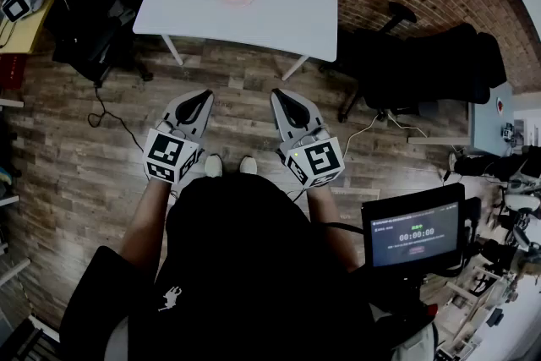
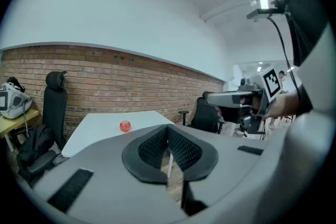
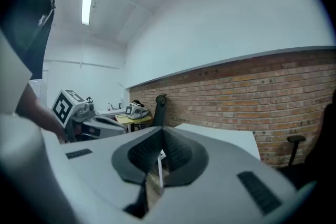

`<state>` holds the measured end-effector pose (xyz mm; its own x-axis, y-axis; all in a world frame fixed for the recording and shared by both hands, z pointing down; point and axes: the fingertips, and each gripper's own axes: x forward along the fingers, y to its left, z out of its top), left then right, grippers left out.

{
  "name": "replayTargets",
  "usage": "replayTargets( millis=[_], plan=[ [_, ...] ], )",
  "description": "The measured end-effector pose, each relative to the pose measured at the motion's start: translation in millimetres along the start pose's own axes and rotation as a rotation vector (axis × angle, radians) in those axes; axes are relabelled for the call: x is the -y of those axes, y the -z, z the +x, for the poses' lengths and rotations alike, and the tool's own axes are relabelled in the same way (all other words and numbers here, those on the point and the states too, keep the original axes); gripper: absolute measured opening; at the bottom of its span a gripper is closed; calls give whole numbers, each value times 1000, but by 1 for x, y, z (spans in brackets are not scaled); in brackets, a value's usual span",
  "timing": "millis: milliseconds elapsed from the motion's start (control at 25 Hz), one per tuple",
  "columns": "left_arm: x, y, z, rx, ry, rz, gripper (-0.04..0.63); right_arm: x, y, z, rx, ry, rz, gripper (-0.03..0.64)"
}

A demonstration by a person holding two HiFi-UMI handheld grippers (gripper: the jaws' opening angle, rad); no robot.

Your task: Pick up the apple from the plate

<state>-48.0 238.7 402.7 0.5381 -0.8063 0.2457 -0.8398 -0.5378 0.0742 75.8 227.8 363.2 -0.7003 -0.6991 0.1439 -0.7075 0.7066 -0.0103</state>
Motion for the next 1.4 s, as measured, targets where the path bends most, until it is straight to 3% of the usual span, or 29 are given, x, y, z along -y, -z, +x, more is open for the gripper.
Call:
replayTargets(
  millis=[1400],
  plan=[
    [-61,10,-26,20,30,9,6,-36,-3,39,31,54,59,5]
  ],
)
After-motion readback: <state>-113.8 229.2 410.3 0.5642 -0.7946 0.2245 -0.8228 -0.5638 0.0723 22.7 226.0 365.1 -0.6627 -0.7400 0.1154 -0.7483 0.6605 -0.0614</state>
